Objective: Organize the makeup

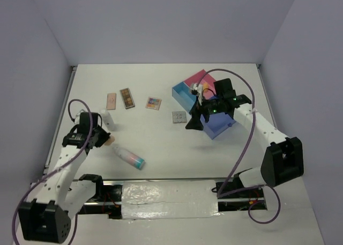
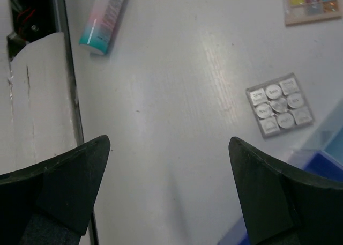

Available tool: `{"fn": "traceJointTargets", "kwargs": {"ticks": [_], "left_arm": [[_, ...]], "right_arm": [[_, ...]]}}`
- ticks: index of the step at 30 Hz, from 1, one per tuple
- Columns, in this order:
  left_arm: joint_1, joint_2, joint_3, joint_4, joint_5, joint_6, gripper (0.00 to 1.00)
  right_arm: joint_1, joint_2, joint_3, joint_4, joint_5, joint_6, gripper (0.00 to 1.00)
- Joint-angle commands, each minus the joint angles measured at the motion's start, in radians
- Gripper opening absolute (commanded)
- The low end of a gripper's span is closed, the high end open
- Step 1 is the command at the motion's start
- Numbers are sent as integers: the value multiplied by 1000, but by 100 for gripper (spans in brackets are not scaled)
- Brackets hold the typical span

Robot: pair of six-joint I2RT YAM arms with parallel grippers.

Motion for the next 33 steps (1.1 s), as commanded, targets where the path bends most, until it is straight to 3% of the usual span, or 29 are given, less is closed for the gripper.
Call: {"fn": "traceJointTargets", "kwargs": {"ticks": [1, 4, 5, 9, 11, 17, 18, 20, 28, 33], "left_arm": [[0, -141, 34, 113, 199, 106, 0], [-2, -218, -24, 257, 409, 77, 0], [0, -228, -47, 387, 522, 60, 0], [-11, -234, -176, 769, 736, -119, 0], [-25, -234, -185, 881, 744, -156, 0], [-129, -180, -115, 925, 713, -130, 0], [-158, -156, -95, 931, 686, -126, 0], [-187, -137, -90, 945, 667, -127, 0], [-301, -56, -104, 1064, 609, -163, 0], [-313, -25, -95, 1098, 609, -164, 0]], "right_arm": [[64, -91, -52, 105, -3, 0, 100], [98, -77, -64, 130, -76, 32, 100], [101, -74, -73, 145, -112, 55, 100], [140, -43, -104, 179, -213, 5, 100], [176, -34, -99, 196, -200, -15, 98], [290, 1, -17, 320, -13, 81, 87], [343, 15, 27, 364, 138, 148, 87], [356, 27, 42, 377, 212, 175, 87], [485, 29, 82, 499, 468, 175, 88], [535, 21, 75, 532, 531, 117, 86]]}}
